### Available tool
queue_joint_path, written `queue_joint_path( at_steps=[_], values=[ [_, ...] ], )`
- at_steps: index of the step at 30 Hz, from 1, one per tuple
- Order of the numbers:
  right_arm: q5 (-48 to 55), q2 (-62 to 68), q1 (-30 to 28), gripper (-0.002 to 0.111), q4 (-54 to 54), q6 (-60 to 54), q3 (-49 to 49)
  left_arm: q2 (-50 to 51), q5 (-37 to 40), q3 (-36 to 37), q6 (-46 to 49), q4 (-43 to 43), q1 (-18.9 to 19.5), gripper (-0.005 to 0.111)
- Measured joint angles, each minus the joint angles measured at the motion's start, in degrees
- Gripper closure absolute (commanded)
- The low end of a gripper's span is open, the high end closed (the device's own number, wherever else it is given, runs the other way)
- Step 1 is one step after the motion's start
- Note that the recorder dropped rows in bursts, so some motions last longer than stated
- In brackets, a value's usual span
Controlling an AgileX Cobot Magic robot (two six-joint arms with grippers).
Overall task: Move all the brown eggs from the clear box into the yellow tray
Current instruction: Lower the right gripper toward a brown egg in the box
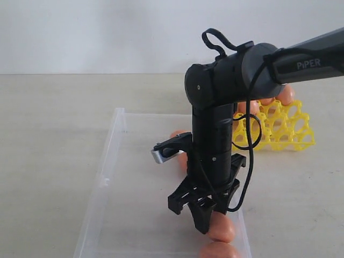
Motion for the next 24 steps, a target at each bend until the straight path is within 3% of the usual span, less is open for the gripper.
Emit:
queue_joint_path(
  at_steps=[7,16,24],
  values=[
    [0.1,0.0,0.0,0.108,0.0,-1.8,0.0,0.0,0.0,0.0,0.0,0.0,0.0,0.103],
    [-2.8,0.1,0.0,0.108,1.6,-2.8,0.0,0.0,0.0,0.0,0.0,0.0,0.0,0.103],
    [-16.8,-0.1,-0.1,0.108,8.0,-3.0,-0.3,0.0,0.0,0.0,0.0,0.0,0.0,0.103]
  ],
)
